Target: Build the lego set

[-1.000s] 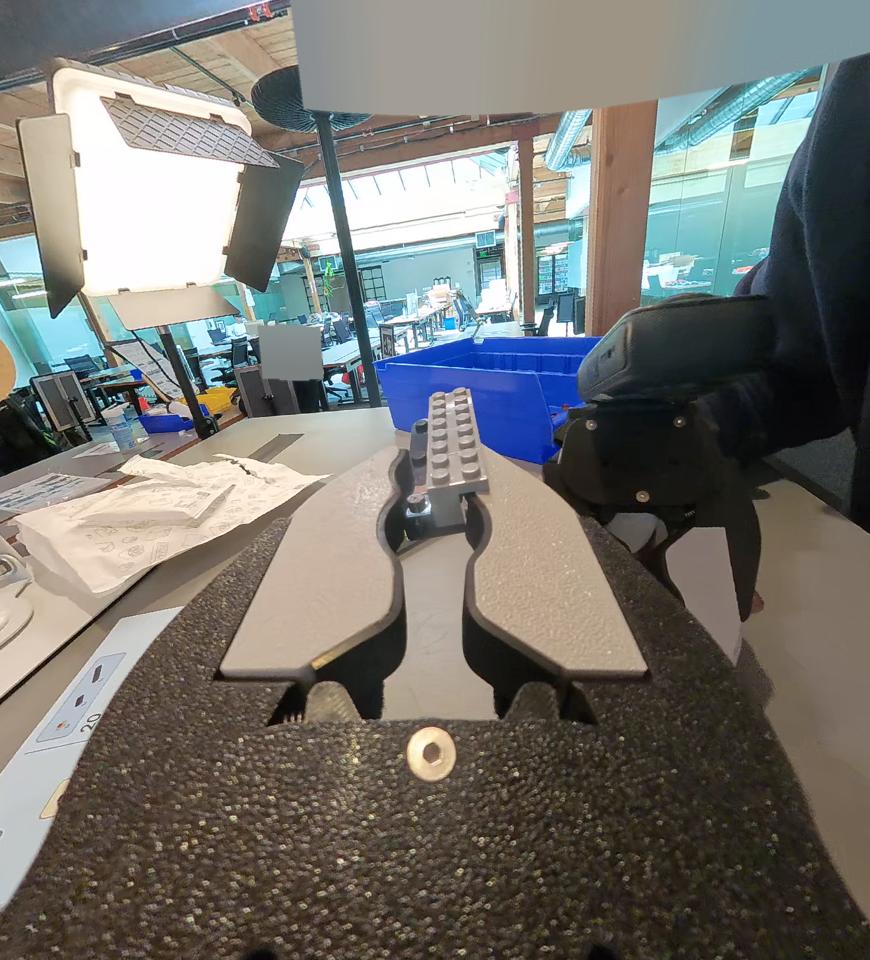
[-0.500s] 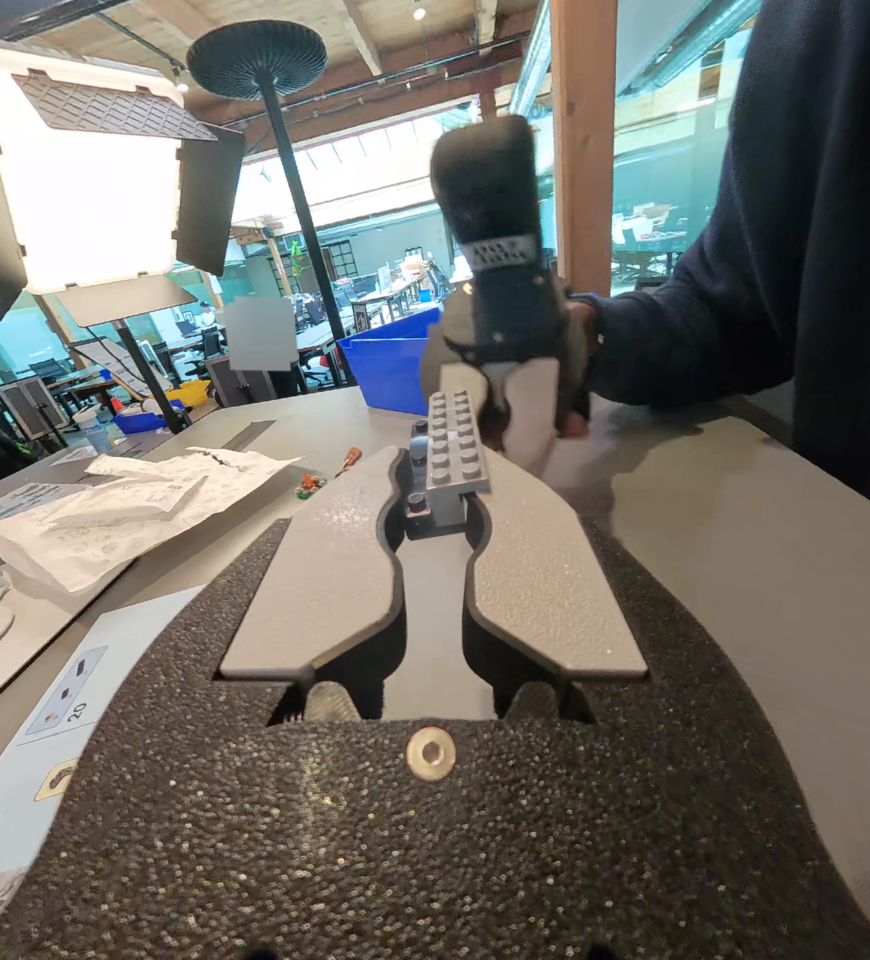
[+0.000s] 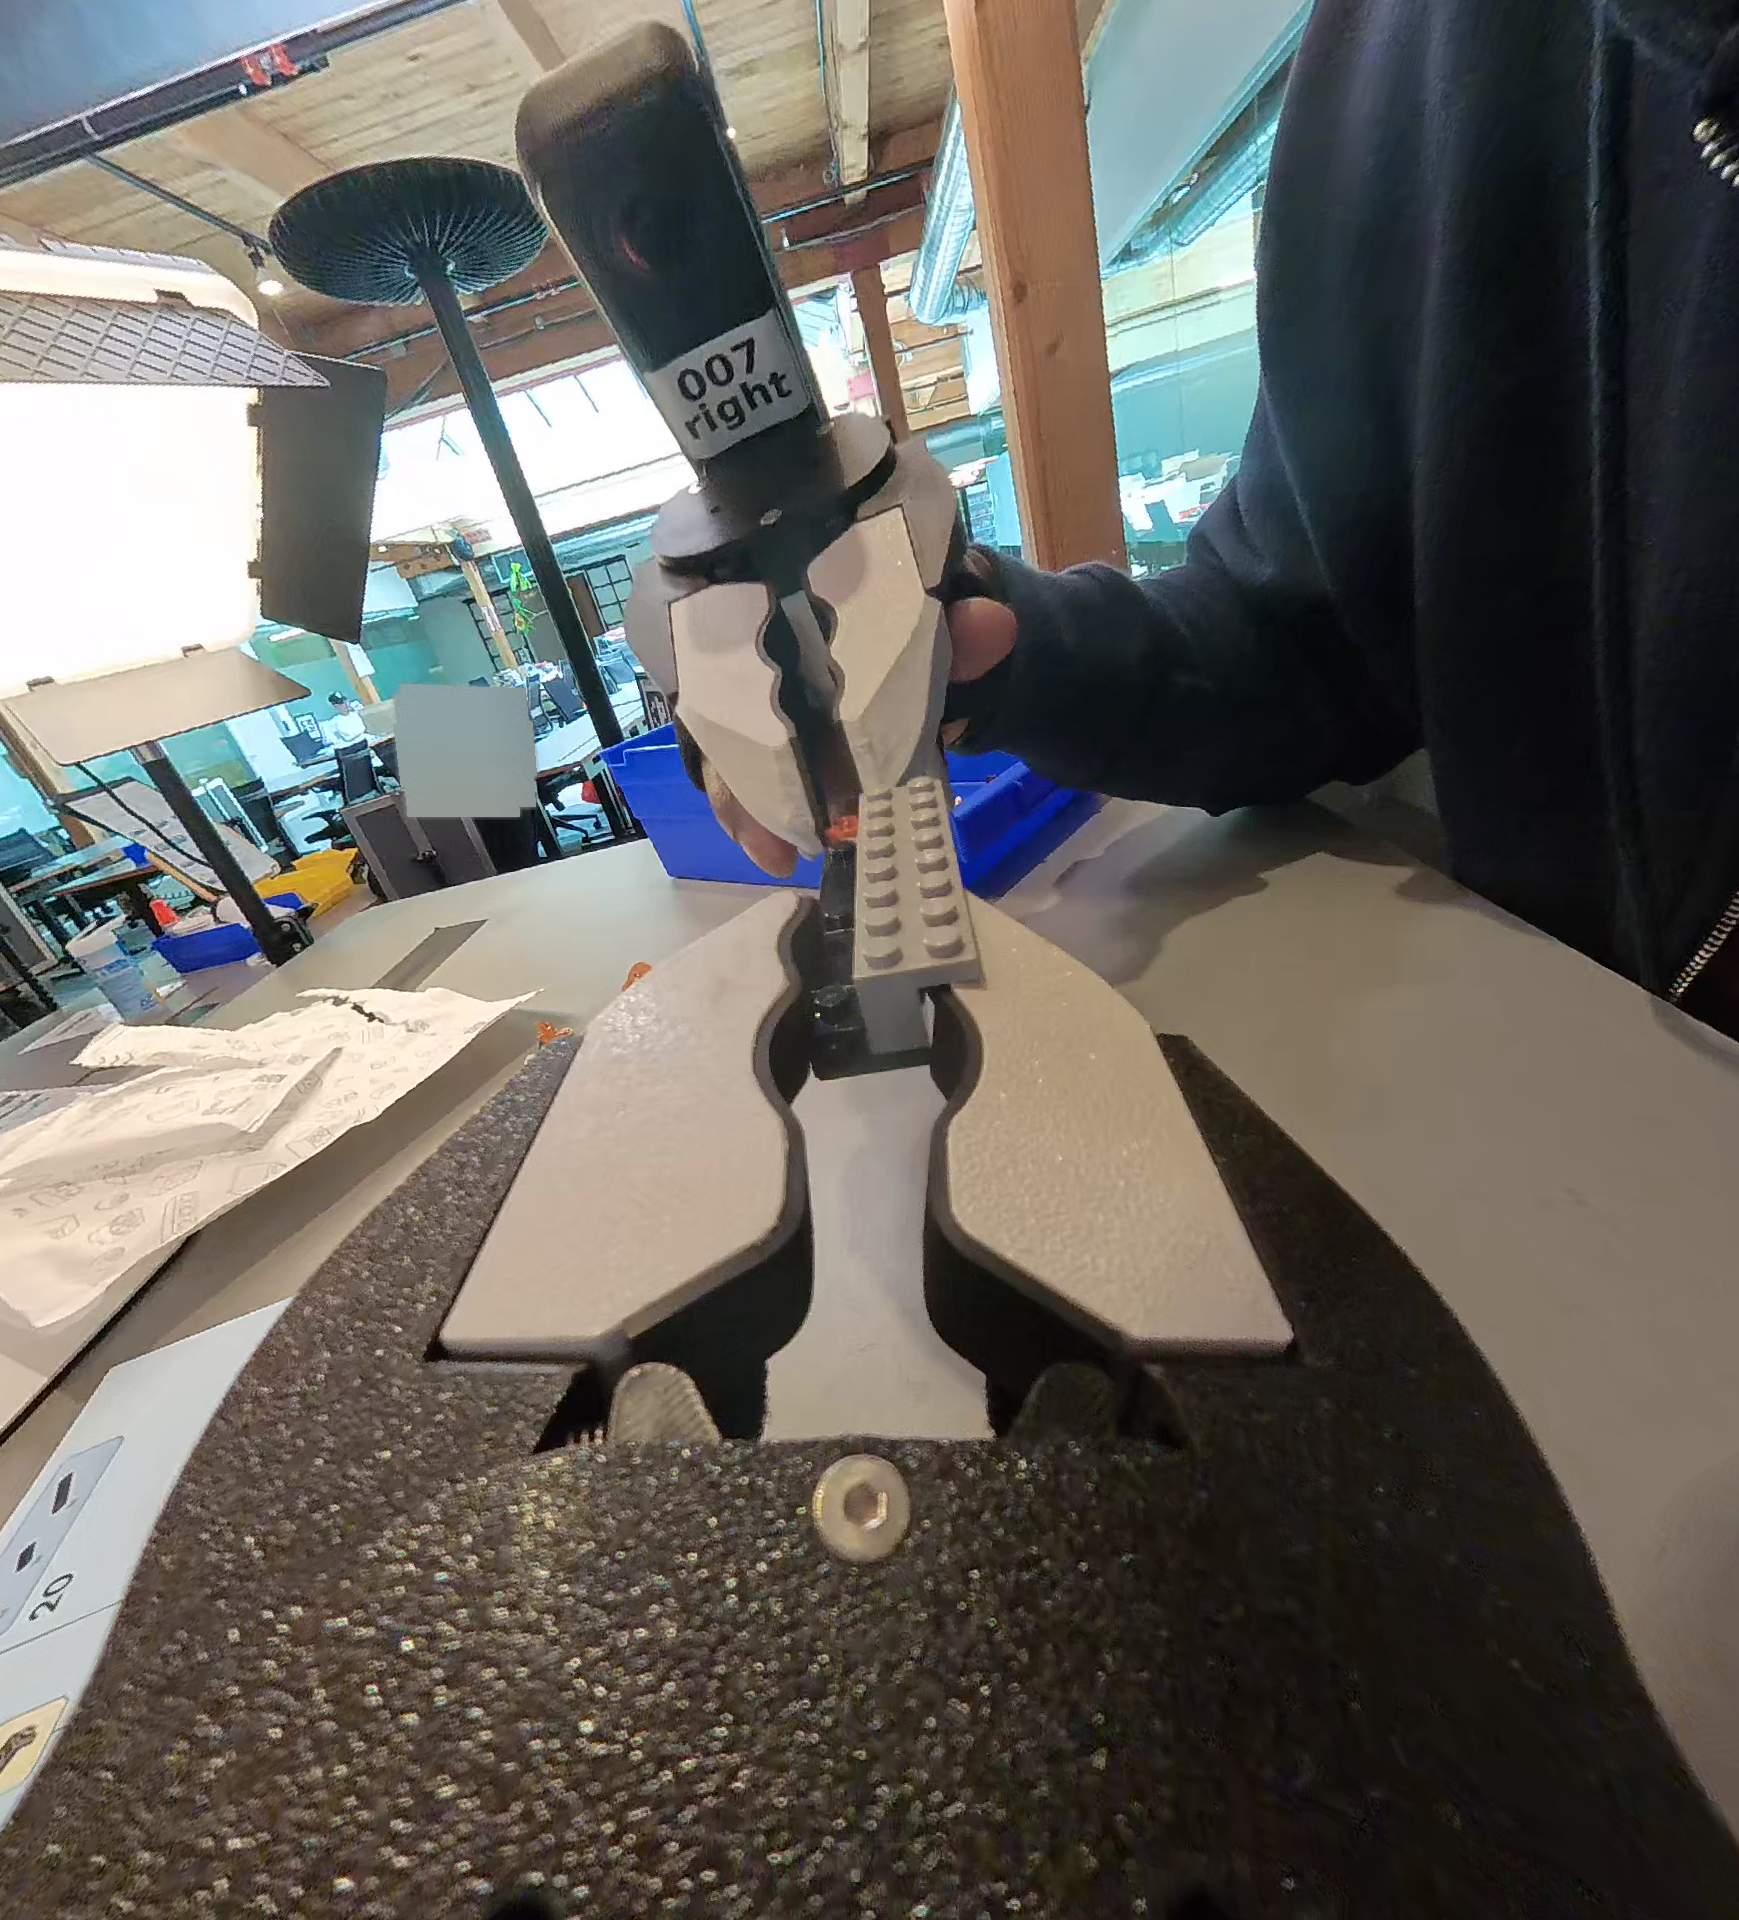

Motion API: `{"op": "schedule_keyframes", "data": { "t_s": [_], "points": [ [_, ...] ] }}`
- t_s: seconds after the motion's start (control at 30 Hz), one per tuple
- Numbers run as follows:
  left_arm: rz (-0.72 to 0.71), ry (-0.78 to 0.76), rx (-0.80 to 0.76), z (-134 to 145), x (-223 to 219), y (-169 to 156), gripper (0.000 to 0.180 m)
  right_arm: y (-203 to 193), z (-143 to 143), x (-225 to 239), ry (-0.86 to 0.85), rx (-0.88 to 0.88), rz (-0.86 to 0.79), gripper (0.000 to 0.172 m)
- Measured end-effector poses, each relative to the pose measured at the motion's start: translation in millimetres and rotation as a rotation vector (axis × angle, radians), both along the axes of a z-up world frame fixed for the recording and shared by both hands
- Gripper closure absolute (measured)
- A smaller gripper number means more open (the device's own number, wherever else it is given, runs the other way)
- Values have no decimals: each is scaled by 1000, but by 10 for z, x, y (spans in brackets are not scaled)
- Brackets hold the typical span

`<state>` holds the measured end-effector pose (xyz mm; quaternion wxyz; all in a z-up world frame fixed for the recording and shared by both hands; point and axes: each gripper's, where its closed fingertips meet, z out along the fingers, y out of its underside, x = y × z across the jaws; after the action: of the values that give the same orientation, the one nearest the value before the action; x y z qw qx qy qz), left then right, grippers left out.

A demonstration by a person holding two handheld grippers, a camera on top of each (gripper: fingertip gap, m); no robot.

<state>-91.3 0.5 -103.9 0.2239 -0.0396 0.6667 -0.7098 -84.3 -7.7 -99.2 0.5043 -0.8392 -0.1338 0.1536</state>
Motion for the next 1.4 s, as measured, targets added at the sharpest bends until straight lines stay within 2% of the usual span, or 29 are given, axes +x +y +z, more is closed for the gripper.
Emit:
{"op": "schedule_keyframes", "data": {
  "t_s": [0.57,1.1,1.4],
  "points": [
    [-70,-22,-9,47,-124,-76,162,-57,91,-154,169,34,145,164],
    [6,-119,84,71,-133,-120,162,-110,147,-145,108,-182,140,164],
    [8,-151,82,114,-169,-120,162,-110,170,-209,190,-203,192,164]
  ]
}}
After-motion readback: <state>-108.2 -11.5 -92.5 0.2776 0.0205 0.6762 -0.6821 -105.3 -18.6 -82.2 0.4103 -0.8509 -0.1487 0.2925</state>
